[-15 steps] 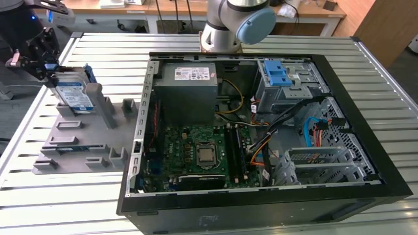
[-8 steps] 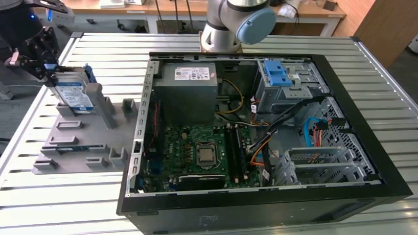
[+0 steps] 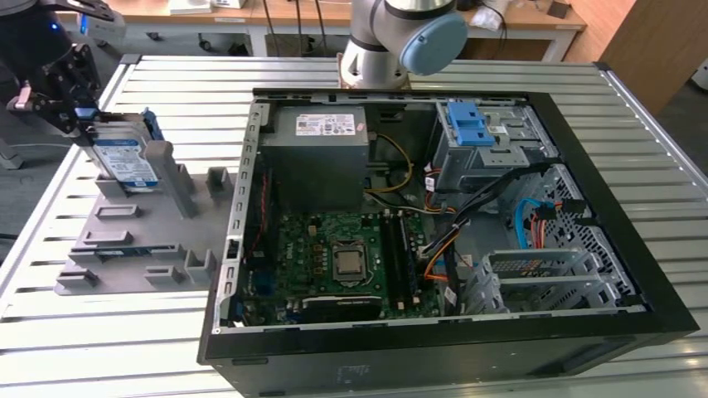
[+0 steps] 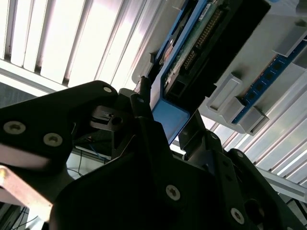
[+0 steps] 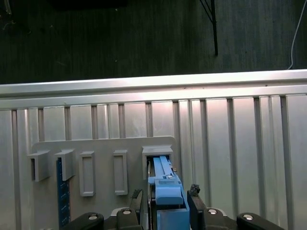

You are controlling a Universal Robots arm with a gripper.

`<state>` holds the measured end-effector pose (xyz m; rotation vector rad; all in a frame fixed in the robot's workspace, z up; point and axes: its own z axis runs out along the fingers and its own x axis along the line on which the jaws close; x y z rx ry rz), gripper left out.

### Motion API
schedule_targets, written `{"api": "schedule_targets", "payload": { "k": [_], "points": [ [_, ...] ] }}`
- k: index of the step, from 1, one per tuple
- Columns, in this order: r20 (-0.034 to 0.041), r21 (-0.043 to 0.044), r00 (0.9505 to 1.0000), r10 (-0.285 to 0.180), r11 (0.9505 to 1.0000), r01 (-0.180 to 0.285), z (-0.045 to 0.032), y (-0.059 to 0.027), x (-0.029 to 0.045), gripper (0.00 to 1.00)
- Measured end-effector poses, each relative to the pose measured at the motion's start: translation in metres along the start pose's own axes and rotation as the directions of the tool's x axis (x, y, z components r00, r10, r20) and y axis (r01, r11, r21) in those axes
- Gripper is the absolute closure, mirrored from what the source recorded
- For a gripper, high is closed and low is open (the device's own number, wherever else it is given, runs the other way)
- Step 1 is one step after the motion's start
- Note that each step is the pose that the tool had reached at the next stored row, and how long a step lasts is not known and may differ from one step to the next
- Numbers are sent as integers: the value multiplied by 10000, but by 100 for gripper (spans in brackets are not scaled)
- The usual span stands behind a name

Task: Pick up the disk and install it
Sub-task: 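Pick up the disk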

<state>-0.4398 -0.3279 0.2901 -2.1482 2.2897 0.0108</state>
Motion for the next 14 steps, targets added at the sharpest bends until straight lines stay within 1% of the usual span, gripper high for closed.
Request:
{"api": "schedule_targets", "payload": {
  "k": [10,12,13,14],
  "points": [
    [1,1,10000,0,10000,0,16,0,0,51],
    [1,1,10000,0,10000,0,16,0,0,53],
    [1,1,10000,0,10000,0,16,0,0,60],
    [1,1,10000,0,10000,0,16,0,0,60]
  ]
}}
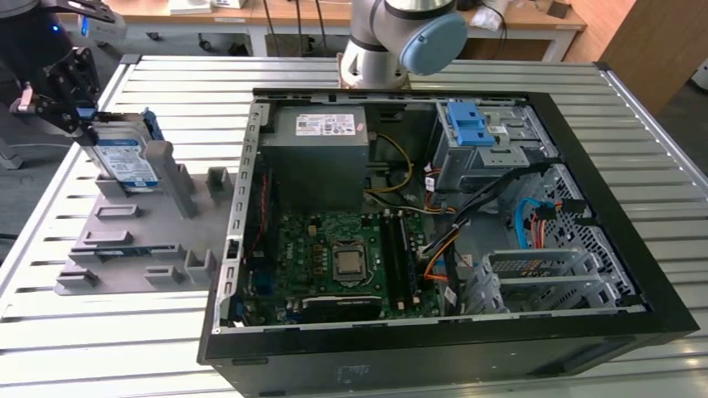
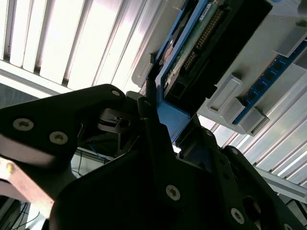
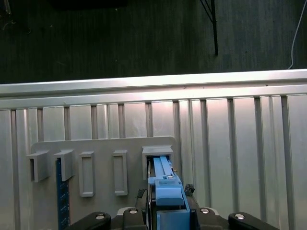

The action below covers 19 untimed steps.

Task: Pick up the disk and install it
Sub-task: 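Pick up the disk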

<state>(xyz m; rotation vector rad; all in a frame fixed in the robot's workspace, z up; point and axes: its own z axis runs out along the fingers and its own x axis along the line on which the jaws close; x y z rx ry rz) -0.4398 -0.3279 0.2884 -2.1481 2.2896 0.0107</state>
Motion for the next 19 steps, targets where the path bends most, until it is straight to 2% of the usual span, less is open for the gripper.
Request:
{"api": "schedule_targets", "payload": {
  "k": [14,17,19],
  "points": [
    [1,1,10000,-9,10000,9,2,0,0,63],
    [-8,3,9999,-149,9999,149,-3,-1,1,63],
    [-39,0,9996,-297,9996,297,-5,0,2,63]
  ]
}}
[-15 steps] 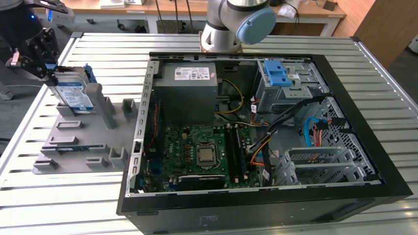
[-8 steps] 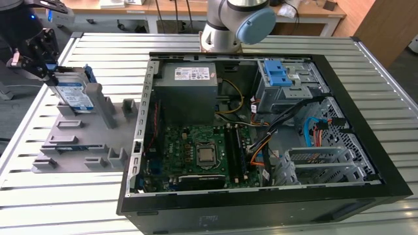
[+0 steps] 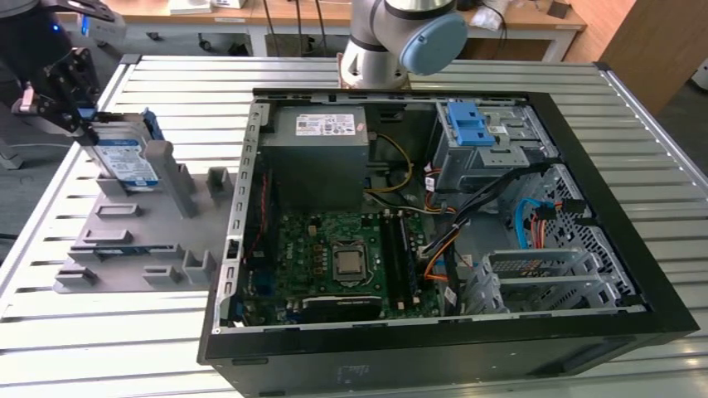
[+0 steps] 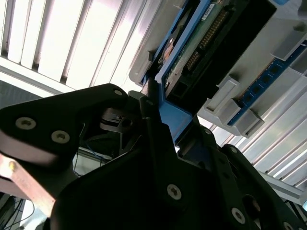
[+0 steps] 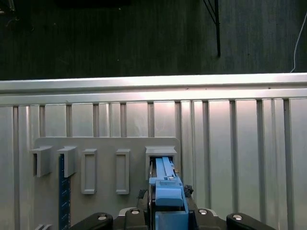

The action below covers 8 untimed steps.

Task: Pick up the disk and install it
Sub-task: 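Pick up the disk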

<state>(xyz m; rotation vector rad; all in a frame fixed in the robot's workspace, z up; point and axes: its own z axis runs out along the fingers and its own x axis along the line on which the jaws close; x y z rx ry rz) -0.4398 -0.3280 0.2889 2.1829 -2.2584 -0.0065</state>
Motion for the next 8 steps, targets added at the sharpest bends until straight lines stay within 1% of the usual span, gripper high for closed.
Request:
{"api": "schedule_targets", "payload": {
  "k": [3,8],
  "points": [
    [-82,2,9996,-253,9997,253,0,0,1,63],
    [-87,0,9996,-281,9996,281,0,0,1,63]
  ]
}}
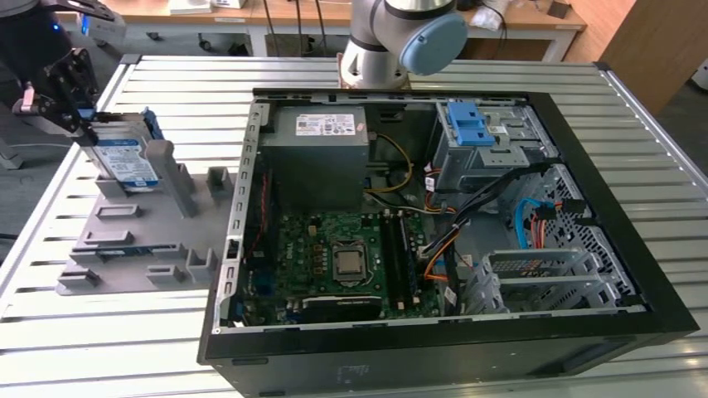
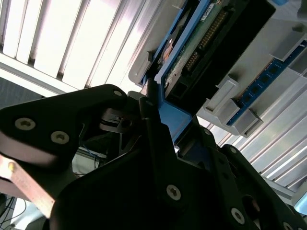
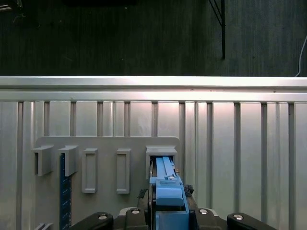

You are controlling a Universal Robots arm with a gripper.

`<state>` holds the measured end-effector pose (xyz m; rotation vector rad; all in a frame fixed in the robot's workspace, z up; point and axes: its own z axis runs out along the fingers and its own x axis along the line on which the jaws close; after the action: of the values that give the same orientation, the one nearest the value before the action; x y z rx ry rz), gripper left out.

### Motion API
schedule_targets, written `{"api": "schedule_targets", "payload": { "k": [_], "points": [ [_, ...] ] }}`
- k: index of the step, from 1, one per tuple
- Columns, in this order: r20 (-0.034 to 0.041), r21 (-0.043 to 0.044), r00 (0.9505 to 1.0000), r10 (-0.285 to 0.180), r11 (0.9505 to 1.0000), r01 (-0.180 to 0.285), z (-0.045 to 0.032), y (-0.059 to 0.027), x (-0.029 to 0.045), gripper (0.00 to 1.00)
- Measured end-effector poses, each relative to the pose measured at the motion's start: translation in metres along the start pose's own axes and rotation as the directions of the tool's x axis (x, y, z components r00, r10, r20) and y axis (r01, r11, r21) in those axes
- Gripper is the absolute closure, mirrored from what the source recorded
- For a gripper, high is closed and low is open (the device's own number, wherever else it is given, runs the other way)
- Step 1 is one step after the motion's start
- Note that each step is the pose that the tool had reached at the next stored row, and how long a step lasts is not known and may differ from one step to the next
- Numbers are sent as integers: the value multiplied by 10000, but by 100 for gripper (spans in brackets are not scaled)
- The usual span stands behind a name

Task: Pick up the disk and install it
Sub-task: 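Pick up the disk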

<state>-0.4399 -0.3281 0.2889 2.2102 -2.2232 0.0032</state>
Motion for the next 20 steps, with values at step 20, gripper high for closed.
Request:
{"api": "schedule_targets", "payload": {
  "k": [20],
  "points": [
    [-1,-1,10000,-8,10000,8,-12,0,0,64]
  ]
}}
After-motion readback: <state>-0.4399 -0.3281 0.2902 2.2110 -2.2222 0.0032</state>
